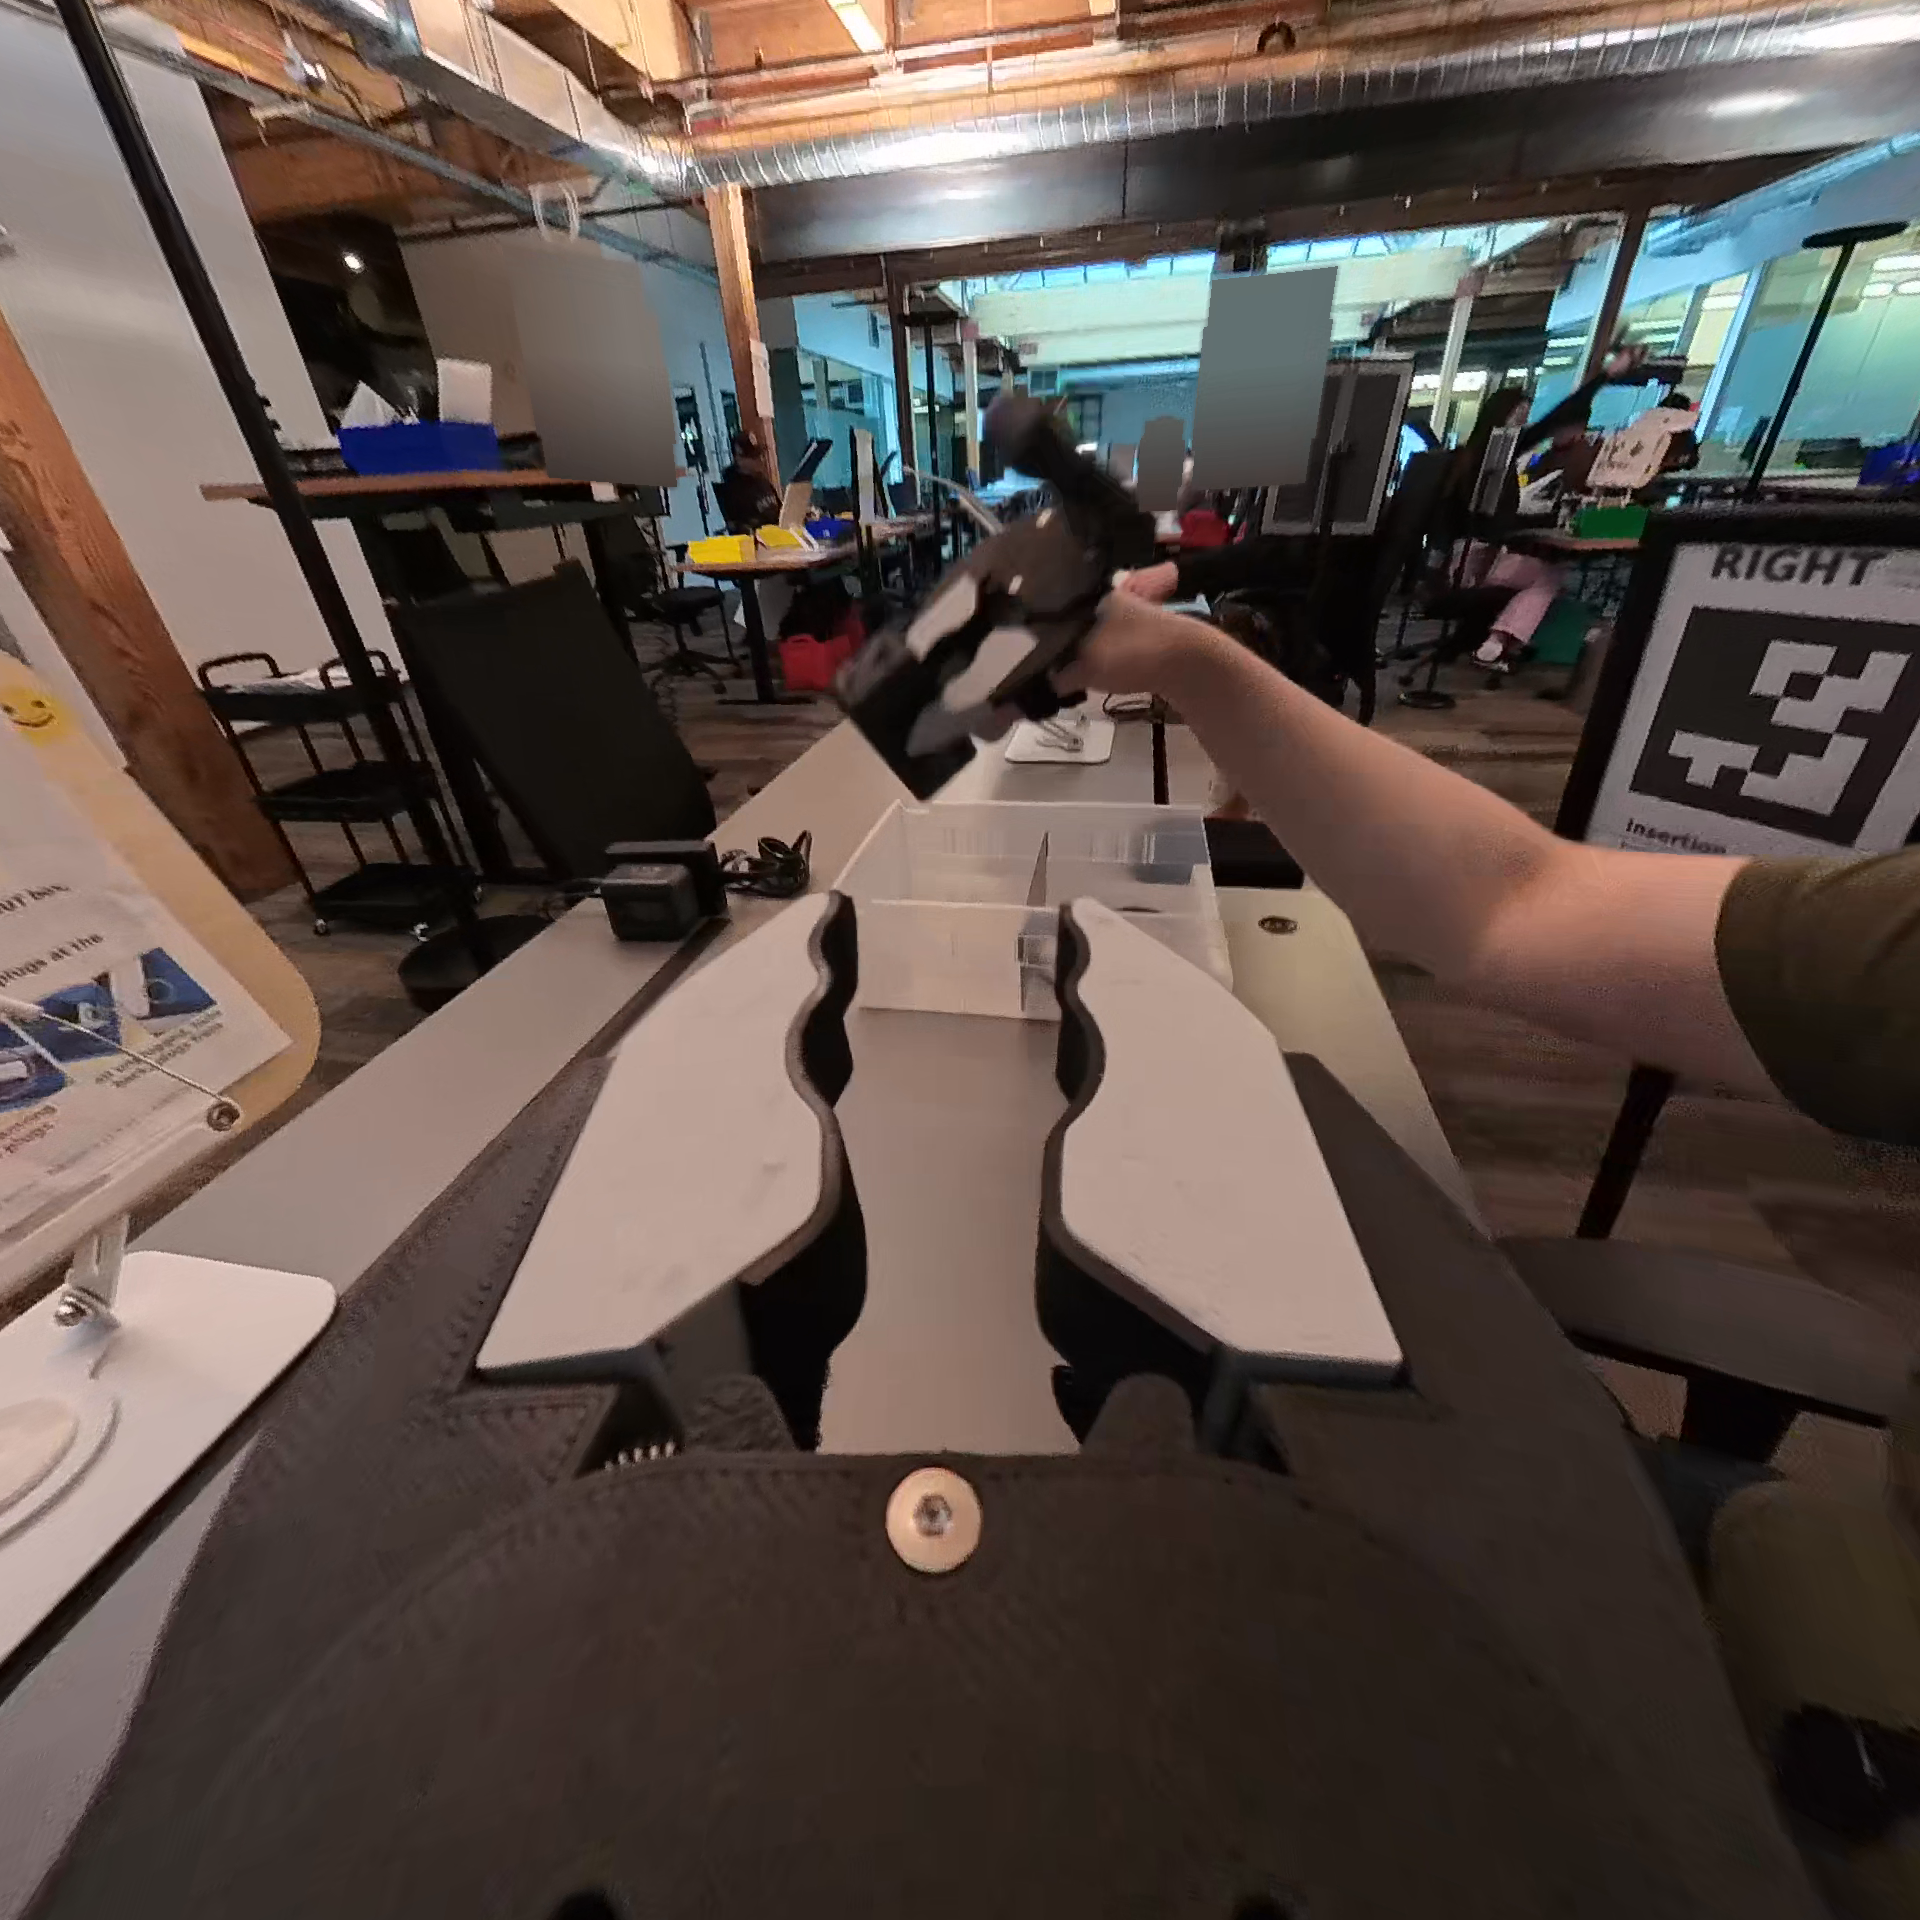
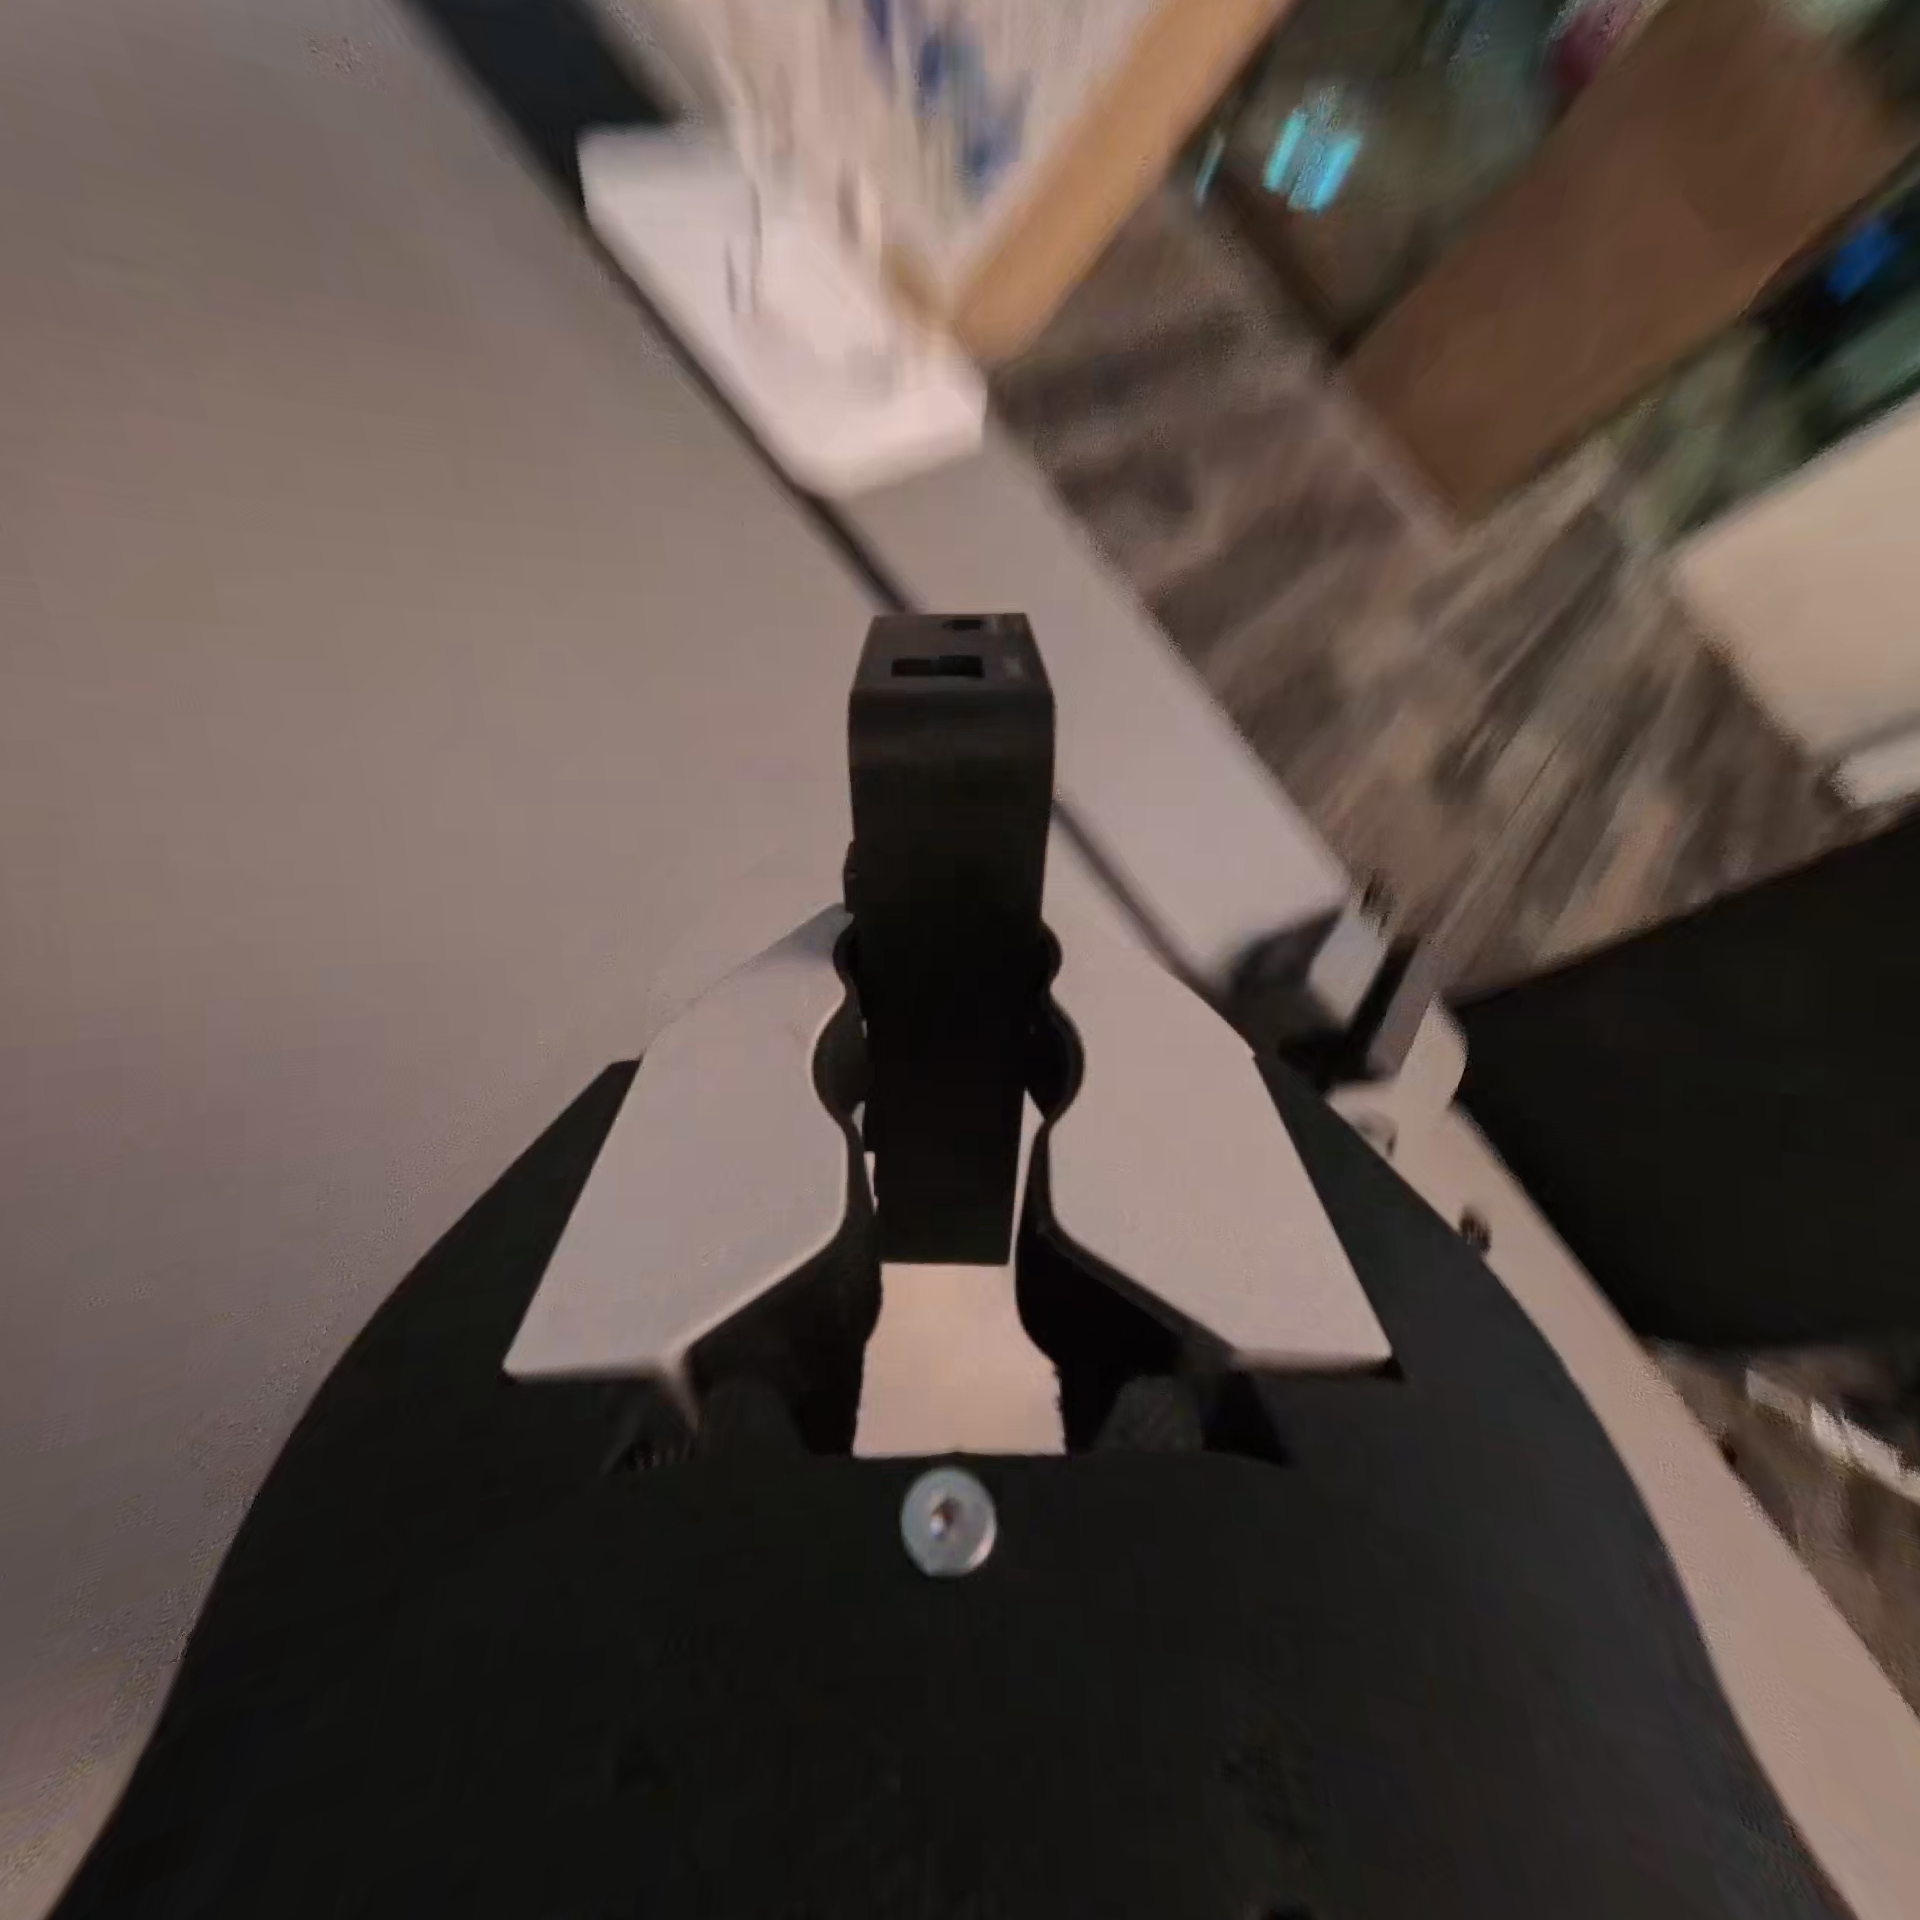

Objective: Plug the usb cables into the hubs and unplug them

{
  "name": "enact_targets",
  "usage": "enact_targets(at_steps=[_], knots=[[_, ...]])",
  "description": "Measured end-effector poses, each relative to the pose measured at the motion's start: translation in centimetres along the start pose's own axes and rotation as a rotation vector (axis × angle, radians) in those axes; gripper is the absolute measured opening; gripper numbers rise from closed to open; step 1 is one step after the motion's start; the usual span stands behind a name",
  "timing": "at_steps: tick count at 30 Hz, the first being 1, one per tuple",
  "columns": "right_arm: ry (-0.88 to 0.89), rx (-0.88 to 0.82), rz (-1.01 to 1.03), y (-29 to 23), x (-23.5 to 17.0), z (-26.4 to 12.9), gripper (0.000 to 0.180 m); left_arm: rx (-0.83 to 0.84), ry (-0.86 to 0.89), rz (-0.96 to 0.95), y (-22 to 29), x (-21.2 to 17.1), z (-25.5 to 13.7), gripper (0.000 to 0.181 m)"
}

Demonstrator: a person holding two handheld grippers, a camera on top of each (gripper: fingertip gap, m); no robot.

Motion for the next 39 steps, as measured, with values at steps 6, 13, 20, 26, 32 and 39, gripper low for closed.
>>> enact_targets(at_steps=[6, 13, 20, 26, 32, 39], knots=[[-0.685, 0.207, -0.168, 2.4, -15.7, 1.2, 0.027, 0.045, -0.023, 0.016, -0.3, 0.3, -0.4, 0.043], [-0.759, 0.375, -0.106, 1.6, -22.3, 3.7, 0.027, 0.087, -0.109, 0.071, -0.5, -0.3, -0.5, 0.043], [-0.793, 0.328, -0.114, 2.0, -23.6, 3.5, 0.037, 0.107, -0.089, 0.033, -0.9, 0.1, -1.0, 0.046], [-0.257, -0.176, 0.210, 7.4, -17.1, -6.4, 0.045, 0.136, -0.061, 0.065, -0.5, 1.8, -2.3, 0.046], [-0.559, -0.140, 0.615, 4.0, -25.8, -13.0, 0.051, 0.180, -0.051, 0.103, -0.3, 2.9, -3.2, 0.046], [-0.684, -0.058, 0.676, 0.3, -28.1, -10.8, 0.009, 0.274, -0.030, 0.082, -0.5, 4.8, -6.3, 0.046]])
Point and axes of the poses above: each gripper's, where its closed fingertips meet, z out along the fingers, x out of its top, y = z × x across the jaws, the point moved 4 cm from there along -z, back along the fingers, and after that the axes turned 10 degrees about y, right-handed, at the moved point
